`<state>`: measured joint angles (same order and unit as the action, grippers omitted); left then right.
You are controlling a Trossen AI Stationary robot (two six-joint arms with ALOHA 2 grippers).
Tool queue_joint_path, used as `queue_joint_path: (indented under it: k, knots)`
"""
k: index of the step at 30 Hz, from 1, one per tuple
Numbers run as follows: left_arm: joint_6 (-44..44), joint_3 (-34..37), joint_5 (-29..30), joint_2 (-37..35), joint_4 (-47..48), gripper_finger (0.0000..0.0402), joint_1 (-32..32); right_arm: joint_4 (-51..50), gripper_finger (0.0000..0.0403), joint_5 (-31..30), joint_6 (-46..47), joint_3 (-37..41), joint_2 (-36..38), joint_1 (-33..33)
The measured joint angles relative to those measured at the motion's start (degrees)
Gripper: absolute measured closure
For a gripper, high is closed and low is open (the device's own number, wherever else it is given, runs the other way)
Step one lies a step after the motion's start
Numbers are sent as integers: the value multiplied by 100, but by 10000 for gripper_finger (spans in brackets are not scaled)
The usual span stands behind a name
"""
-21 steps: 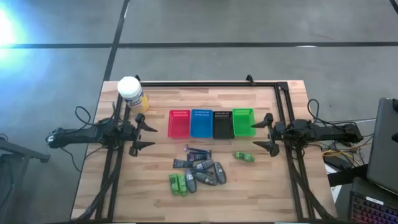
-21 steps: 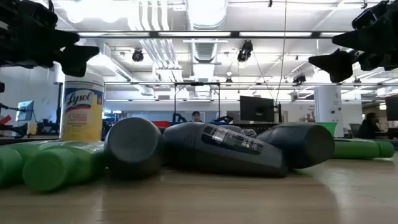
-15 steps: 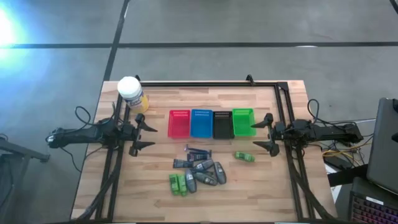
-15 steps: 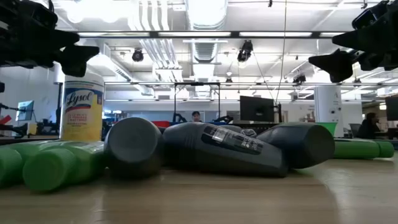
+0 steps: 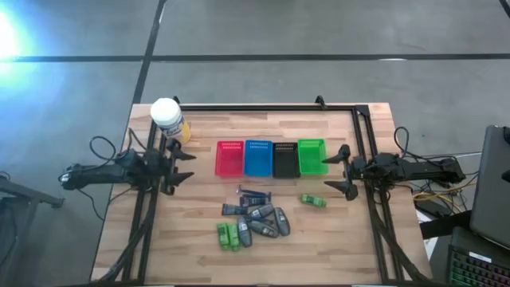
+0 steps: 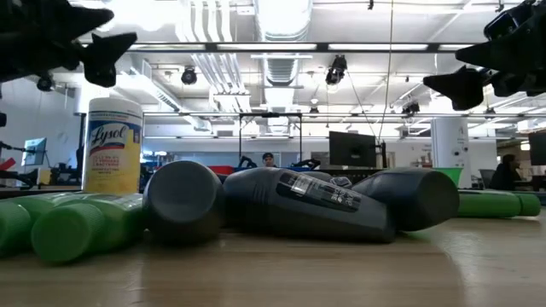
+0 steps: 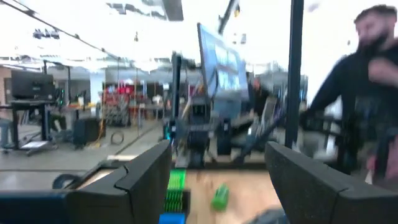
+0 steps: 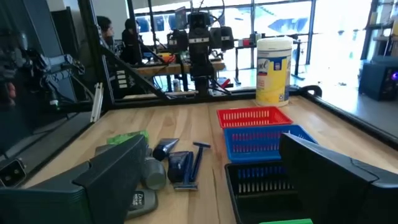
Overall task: Pick & Place Travel size toiletries
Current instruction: Put the shampoo into the black basket
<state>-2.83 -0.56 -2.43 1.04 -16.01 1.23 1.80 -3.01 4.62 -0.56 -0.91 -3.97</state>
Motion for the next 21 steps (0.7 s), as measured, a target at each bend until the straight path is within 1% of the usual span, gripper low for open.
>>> queue_joint_path:
  k: [2,3,7,9,13,15,18,20,21]
  knots:
    - [-203,0,1,2,-155,138,0,308,39,2,33,0,-6,0]
    - [-312,0,1,2,-241,138,0,499,39,0,195,0,-3,0]
    - [-1035,0,3,2,-407,138,0,1393,39,-4,998,-2,-6,0]
    - [-1376,0,9,2,-405,138,0,1831,39,-2,1636,-2,10,-2]
    - [-1448,0,46,37,-397,138,0,2569,39,2,2757,-2,-59,-4]
    - [-1389,0,64,39,-393,138,0,2778,39,-35,3079,-2,-70,-7]
    - [-1060,0,88,39,-385,138,0,3143,39,-697,3376,-2,-68,-3]
    - [-821,0,95,39,-385,138,0,3174,39,-1180,3825,-7,-85,0]
    - [-711,0,95,39,-386,138,0,3128,39,-1308,4101,-7,-147,0]
